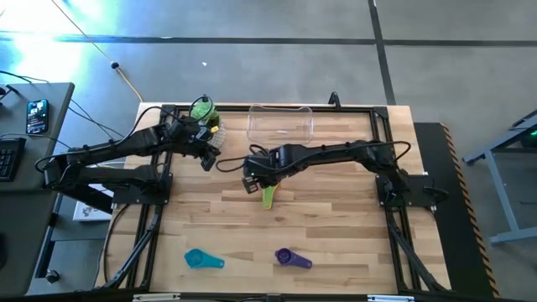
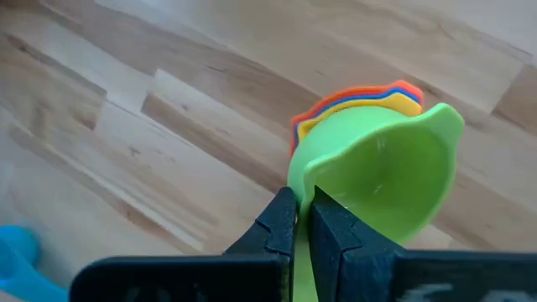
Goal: Nest measuring cups in basket
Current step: Stack the green measuring cup on top of the yellow measuring cup
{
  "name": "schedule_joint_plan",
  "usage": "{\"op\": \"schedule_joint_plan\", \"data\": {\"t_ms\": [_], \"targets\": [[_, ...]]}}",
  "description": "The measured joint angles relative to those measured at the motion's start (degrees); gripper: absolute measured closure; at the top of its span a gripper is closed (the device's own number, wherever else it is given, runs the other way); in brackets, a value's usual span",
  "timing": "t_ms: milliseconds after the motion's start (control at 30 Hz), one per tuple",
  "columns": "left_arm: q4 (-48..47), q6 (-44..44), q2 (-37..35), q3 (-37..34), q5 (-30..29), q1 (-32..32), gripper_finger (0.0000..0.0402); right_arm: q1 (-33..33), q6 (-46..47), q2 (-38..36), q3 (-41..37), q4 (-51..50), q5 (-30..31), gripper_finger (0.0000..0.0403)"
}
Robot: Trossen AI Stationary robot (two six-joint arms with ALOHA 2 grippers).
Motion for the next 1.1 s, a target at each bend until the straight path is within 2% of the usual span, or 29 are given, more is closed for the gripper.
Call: {"op": "schedule_joint_plan", "data": {"t_ms": [633, 933, 1100], "targets": [[0.06, -0.02, 0.0, 0.0, -0.26, 0.04, 0.0342, 0.28, -2.39, 1.92, -0.04, -1.25, 0.62, 0.04], [0.11, -0.02, 0.0, 0.0, -0.5, 0.04, 0.0342, 0.26, -3.52, 1.92, -0.04, -1.08, 1.34, 0.0343], [0.09, -0.02, 0.0, 0.0, -0.52, 0.04, 0.0342, 0.24, -3.45, 1.92, -0.05, -0.94, 1.27, 0.0337]]}}
